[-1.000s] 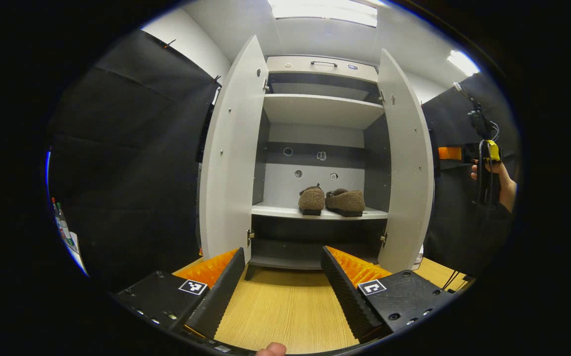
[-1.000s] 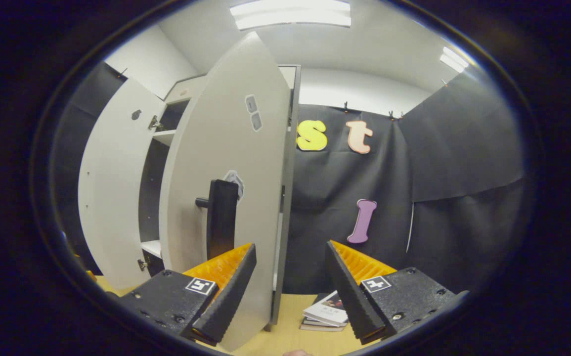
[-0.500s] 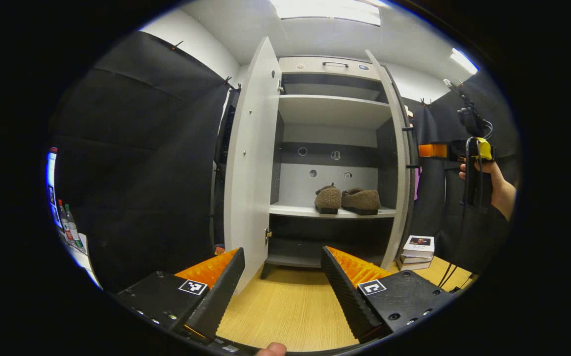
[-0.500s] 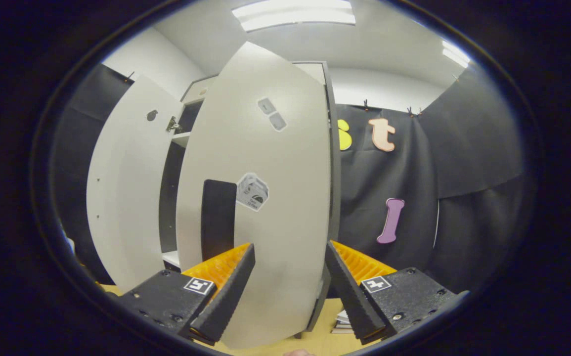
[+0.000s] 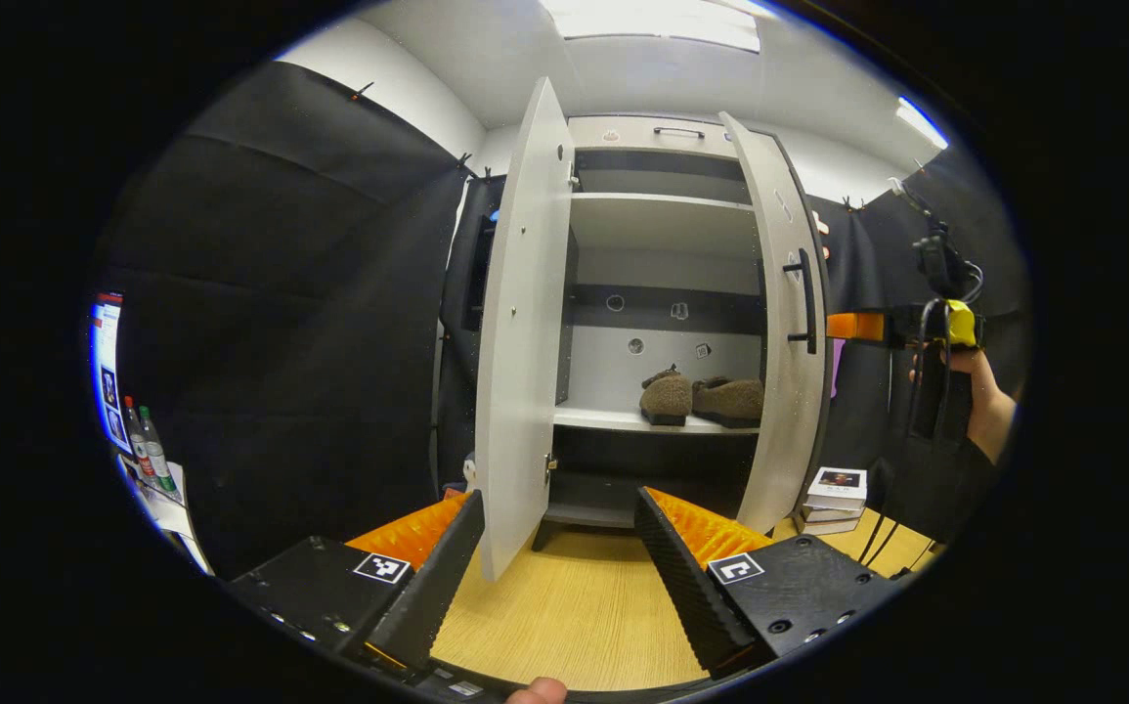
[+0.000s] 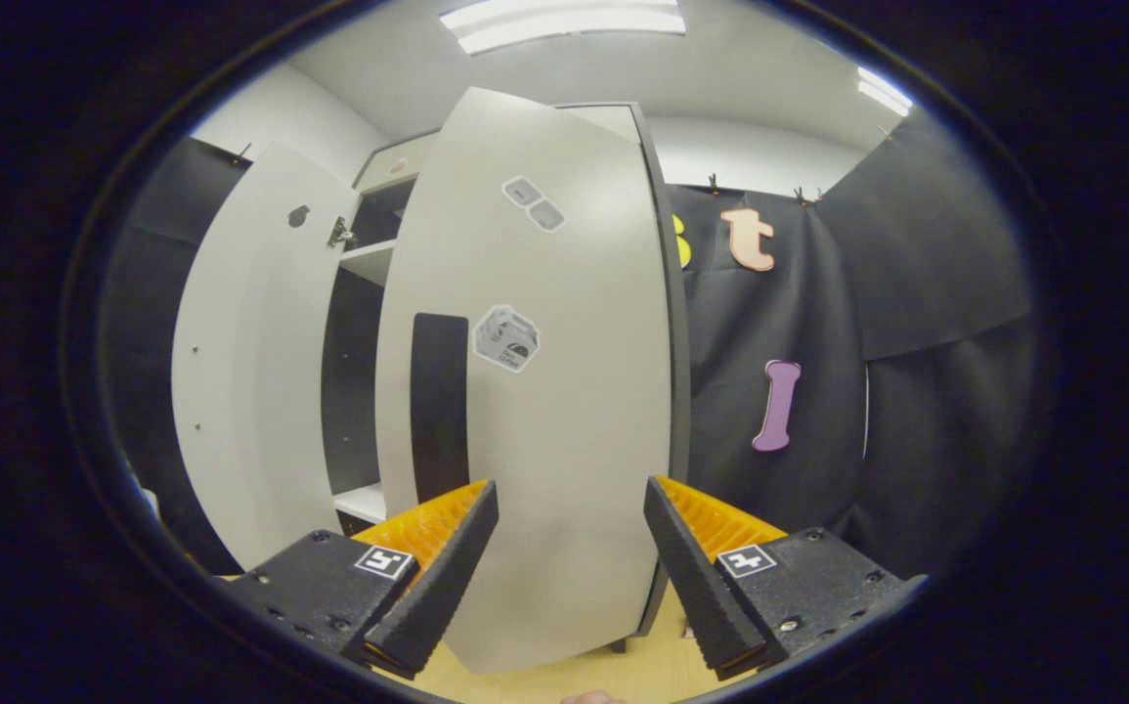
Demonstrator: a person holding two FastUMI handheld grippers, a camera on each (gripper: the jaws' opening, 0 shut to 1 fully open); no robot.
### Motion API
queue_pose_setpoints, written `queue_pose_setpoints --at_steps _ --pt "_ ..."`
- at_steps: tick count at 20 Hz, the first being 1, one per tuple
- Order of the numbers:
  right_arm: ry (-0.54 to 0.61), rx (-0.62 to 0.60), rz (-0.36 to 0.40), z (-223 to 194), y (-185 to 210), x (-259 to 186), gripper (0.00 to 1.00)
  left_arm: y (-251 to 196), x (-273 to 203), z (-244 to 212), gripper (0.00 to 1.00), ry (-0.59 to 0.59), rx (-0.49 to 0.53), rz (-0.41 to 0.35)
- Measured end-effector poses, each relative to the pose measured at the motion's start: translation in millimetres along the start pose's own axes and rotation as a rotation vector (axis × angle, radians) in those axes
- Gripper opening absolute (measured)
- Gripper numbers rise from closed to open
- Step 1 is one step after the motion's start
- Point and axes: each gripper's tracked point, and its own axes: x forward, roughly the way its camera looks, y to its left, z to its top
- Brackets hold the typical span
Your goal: Grab one shoe with the right hand and put it into the shoe cabinet, grab the other shoe with the left hand and put it into the shoe cabinet; then close the right door with the right hand and the left door with the left hand.
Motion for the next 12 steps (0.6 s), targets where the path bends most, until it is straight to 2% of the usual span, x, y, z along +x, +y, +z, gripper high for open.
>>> queue_pose_setpoints --at_steps 4,5,6,8,12 --pt "-0.073 -0.017 0.006 1 13 -46 0.98 -11 4 8 0.95 -0.001 -0.003 -0.033" --pt "-0.089 -0.02 0.0 -2 16 -60 0.98 -14 7 10 0.99 -0.002 0.001 -0.041" --pt "-0.105 -0.025 -0.005 -7 20 -72 0.98 -19 9 10 0.95 -0.001 0.005 -0.049" --pt "-0.126 -0.051 -0.019 -21 24 -96 0.98 -28 10 11 0.95 0.0 -0.001 -0.068" --pt "-0.094 -0.094 -0.09 -67 17 -143 0.98 -49 7 12 0.95 0.005 -0.024 -0.12"
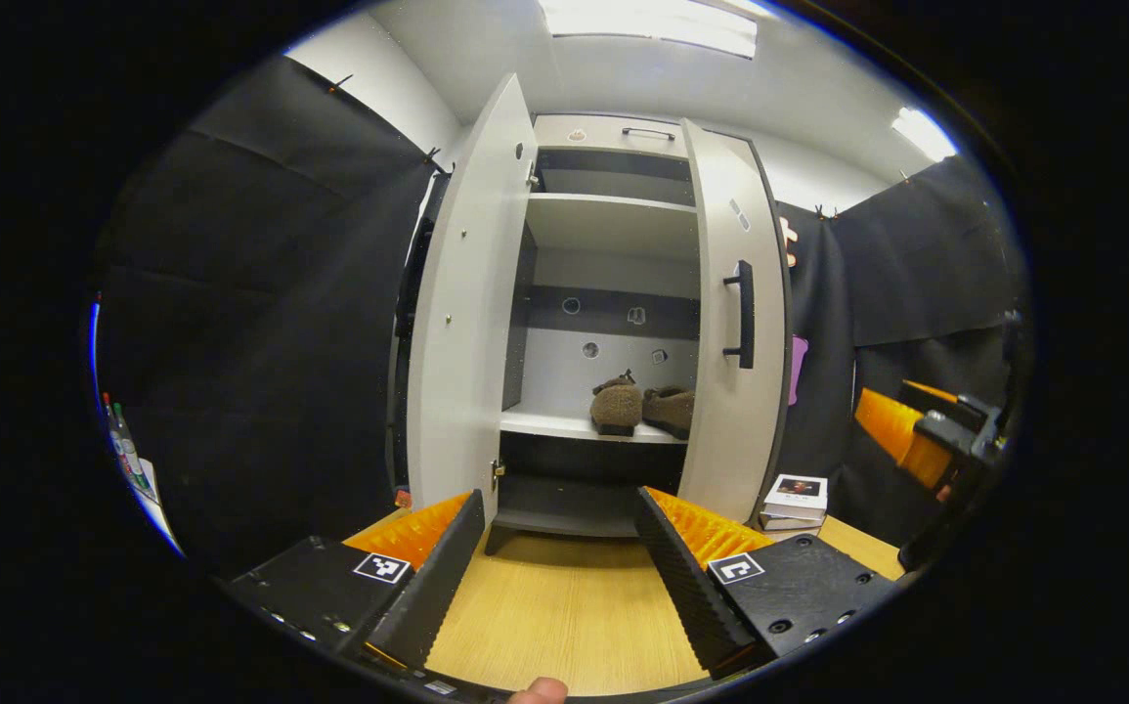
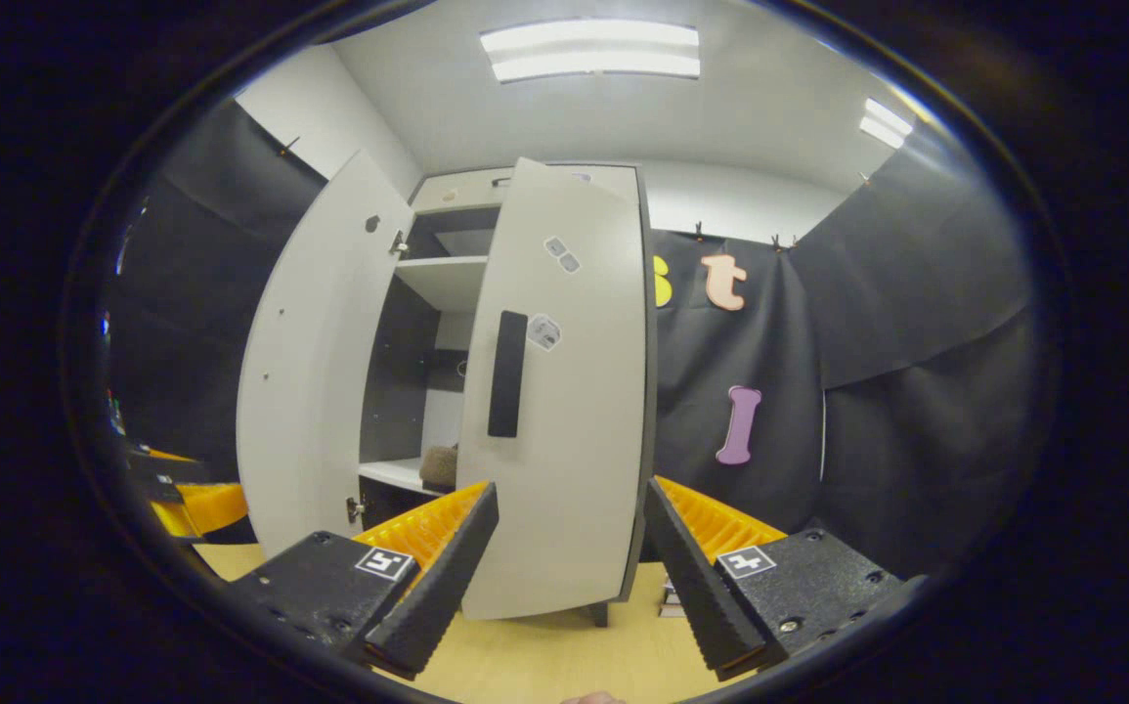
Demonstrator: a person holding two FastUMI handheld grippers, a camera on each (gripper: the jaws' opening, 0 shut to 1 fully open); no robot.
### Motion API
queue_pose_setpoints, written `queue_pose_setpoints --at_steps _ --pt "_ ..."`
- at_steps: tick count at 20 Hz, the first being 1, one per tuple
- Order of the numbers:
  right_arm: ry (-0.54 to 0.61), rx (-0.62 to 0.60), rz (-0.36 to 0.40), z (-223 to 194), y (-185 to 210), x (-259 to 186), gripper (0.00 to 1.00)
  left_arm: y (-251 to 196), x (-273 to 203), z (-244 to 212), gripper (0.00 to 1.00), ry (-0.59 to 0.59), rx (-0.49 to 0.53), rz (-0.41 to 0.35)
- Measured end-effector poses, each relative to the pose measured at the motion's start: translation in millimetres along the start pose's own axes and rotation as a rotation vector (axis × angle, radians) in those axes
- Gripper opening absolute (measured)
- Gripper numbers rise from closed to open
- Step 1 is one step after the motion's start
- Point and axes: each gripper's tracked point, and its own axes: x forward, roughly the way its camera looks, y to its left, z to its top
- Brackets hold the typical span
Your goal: Grab one shoe with the right hand and put it into the shoe cabinet, grab the other shoe with the left hand and put it into the shoe cabinet; then close the right door with the right hand and the left door with the left hand.
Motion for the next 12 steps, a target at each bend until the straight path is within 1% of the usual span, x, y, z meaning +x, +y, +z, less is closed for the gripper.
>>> queue_pose_setpoints --at_steps 2,3,4,6,9,10,11,12 --pt "0.041 -0.015 -0.076 -30 -12 -20 0.98 -6 2 -2 0.95 0.002 -0.003 -0.01" --pt "0.072 0.0 -0.088 -46 -11 -29 0.98 -9 2 -3 0.99 0.005 -0.01 -0.018" --pt "0.1 0.013 -0.093 -59 -10 -36 0.98 -13 2 -2 0.95 0.005 -0.021 -0.026" --pt "0.152 0.023 -0.103 -79 -13 -45 0.98 -18 4 3 0.95 -0.004 -0.043 -0.044" --pt "0.184 0.022 -0.113 -89 -22 -47 0.98 -14 8 23 0.95 -0.055 -0.104 -0.058" --pt "0.189 0.022 -0.119 -90 -26 -46 0.98 -6 10 38 0.95 -0.09 -0.114 -0.056" --pt "0.196 0.019 -0.127 -92 -30 -46 0.98 7 11 58 0.95 -0.147 -0.105 -0.032" --pt "0.204 0.013 -0.137 -92 -34 -45 0.98 27 12 79 0.99 -0.218 -0.069 0.017"
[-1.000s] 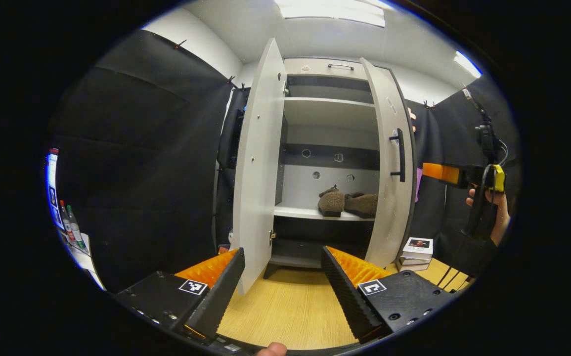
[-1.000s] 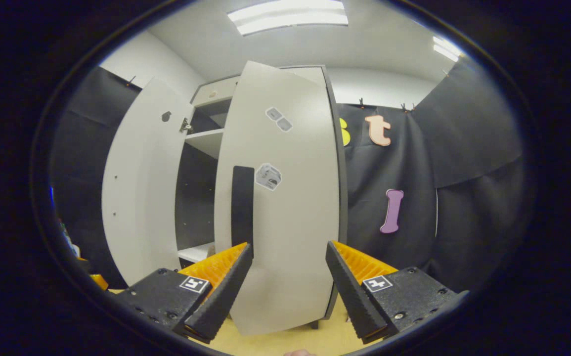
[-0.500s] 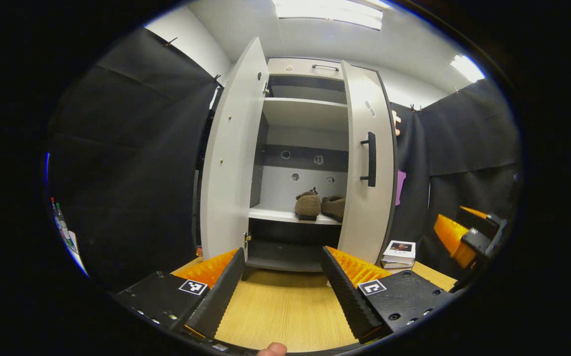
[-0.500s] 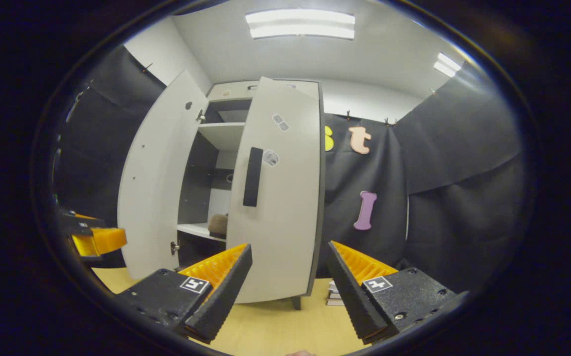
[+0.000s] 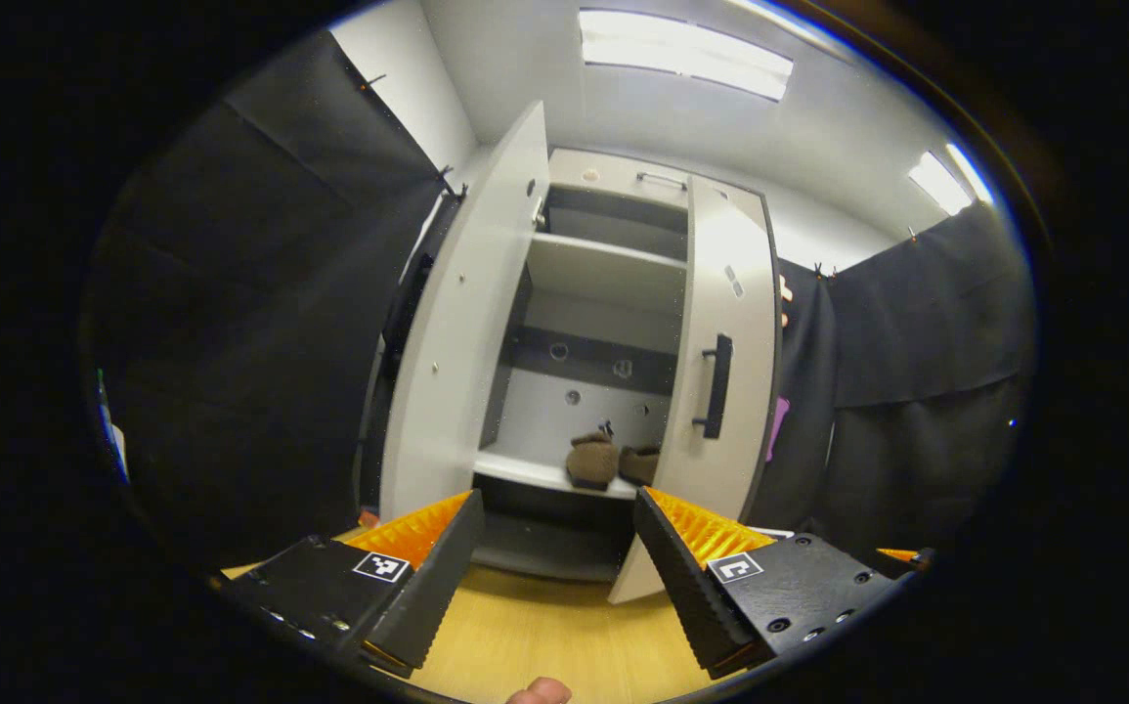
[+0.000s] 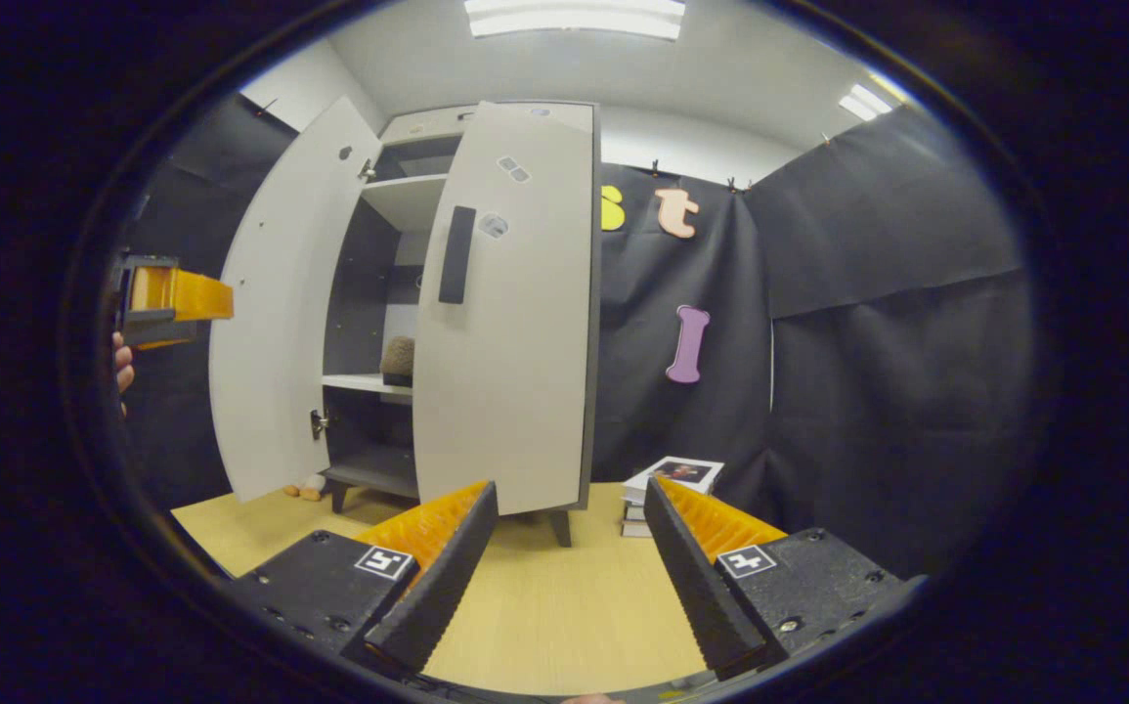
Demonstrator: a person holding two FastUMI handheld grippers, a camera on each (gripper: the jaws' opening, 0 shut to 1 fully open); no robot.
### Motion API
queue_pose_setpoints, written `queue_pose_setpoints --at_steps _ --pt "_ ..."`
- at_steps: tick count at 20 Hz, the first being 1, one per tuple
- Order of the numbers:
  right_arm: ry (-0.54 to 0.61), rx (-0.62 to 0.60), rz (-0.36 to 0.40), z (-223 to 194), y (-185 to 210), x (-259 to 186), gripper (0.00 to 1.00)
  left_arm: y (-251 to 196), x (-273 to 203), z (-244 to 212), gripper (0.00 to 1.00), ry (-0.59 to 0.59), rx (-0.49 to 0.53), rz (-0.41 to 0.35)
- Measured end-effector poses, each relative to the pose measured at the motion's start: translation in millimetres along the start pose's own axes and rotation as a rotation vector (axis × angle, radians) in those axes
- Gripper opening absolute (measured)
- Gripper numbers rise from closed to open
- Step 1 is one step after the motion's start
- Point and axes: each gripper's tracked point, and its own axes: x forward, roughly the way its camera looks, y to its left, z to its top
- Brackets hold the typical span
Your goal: Grab one shoe with the right hand and put it into the shoe cabinet, grab the other shoe with the left hand and put it into the shoe cabinet; then close the right door with the right hand and the left door with the left hand.
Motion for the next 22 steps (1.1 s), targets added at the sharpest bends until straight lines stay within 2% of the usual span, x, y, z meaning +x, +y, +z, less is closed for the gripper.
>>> queue_pose_setpoints --at_steps 1,2,3,7,9,11,12,13,14,15,16,19,22 --pt "-0.001 0.0 -0.002 3 -3 1 0.98 27 7 25 0.95 -0.074 0.047 0.056" --pt "-0.007 0.004 -0.007 8 -5 3 0.98 51 12 45 1.0 -0.127 0.078 0.111" --pt "-0.012 0.007 -0.007 12 -6 5 0.98 70 15 58 0.99 -0.156 0.09 0.148" --pt "0.013 0.033 0.015 8 2 6 0.98 139 40 89 0.99 -0.193 0.077 0.248" --pt "0.036 0.042 0.028 4 7 4 0.98 170 65 98 0.95 -0.188 0.042 0.264" --pt "0.044 0.047 0.038 3 11 1 0.98 197 84 95 0.95 -0.156 0.017 0.273" --pt "0.043 0.043 0.038 4 11 1 0.98 211 102 89 0.99 -0.128 -0.003 0.28" --pt "0.041 0.038 0.035 4 10 1 0.98 220 118 83 0.95 -0.102 -0.029 0.29" --pt "0.042 0.034 0.033 4 10 0 0.98 228 135 77 0.99 -0.076 -0.054 0.303" --pt "0.045 0.031 0.032 5 10 0 0.98 234 146 69 0.99 -0.051 -0.075 0.312" --pt "0.045 0.03 0.031 6 9 2 0.98 238 152 62 0.95 -0.032 -0.087 0.318" --pt "0.044 0.025 0.017 8 5 3 0.98 240 162 51 0.95 -0.006 -0.062 0.335" --pt "0.052 0.023 0.005 6 1 6 0.99 234 167 41 0.95 0.014 -0.055 0.303"
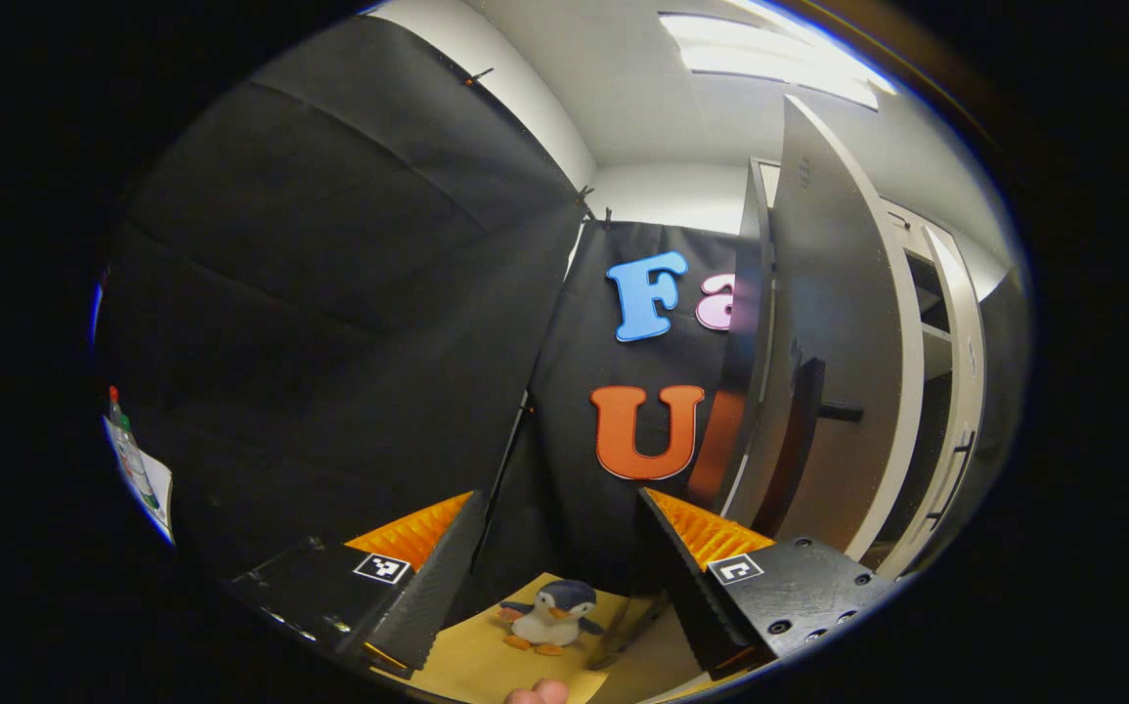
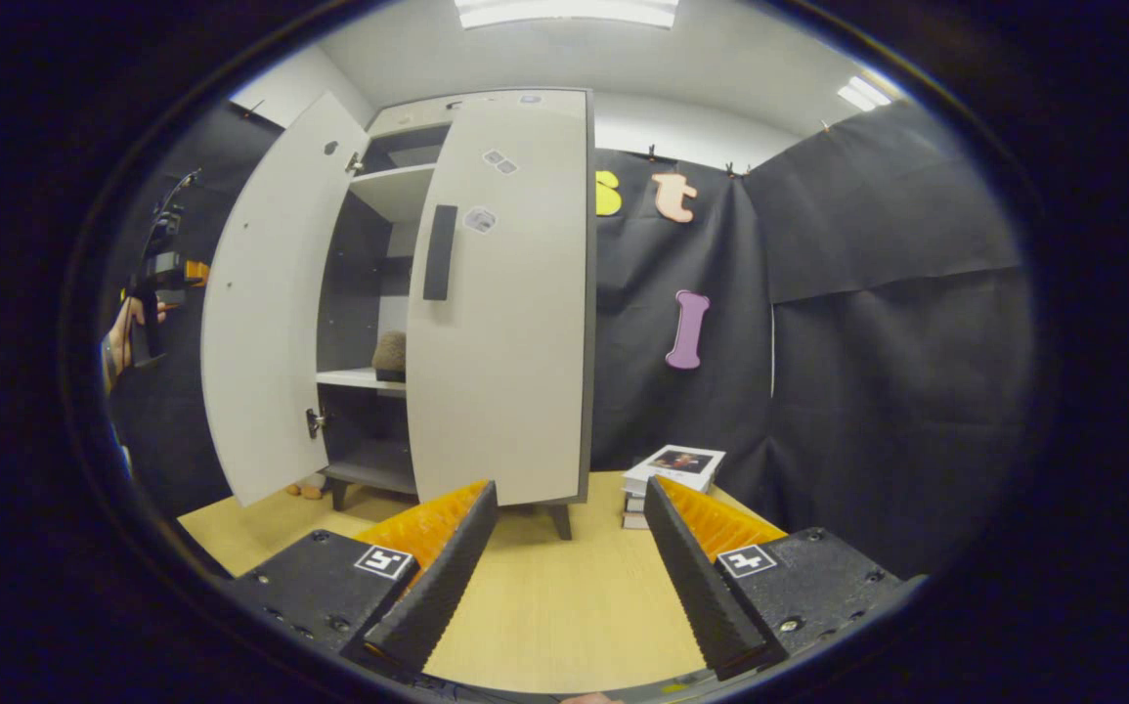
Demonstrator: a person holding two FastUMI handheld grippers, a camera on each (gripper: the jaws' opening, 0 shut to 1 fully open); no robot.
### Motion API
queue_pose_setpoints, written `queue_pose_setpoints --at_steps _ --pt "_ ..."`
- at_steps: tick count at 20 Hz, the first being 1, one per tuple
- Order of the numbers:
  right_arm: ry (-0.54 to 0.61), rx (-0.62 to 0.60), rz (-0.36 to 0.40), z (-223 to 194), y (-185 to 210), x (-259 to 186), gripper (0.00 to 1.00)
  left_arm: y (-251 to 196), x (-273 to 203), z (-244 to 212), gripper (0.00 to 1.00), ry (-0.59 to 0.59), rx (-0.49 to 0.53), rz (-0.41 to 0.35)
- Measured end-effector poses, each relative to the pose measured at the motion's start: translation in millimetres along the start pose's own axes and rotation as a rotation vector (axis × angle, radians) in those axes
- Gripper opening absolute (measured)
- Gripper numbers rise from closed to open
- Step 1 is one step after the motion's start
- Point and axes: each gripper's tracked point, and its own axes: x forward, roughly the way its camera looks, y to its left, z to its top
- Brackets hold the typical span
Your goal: Grab one shoe with the right hand and put it into the shoe cabinet, grab the other shoe with the left hand and put it into the shoe cabinet; then close the right door with the right hand and the left door with the left hand.
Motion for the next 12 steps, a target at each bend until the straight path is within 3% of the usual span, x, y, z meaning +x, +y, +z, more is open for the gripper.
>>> queue_pose_setpoints --at_steps 10,11,12 --pt "0.014 0.012 0.008 -7 0 10 0.98 -10 1 -1 0.94 0.025 0.047 -0.004" --pt "0.016 0.014 0.016 -8 2 10 0.98 -15 0 -1 0.99 0.027 0.057 -0.009" --pt "0.012 0.017 0.02 -7 3 11 0.99 -20 -1 -1 0.94 0.031 0.06 -0.02"
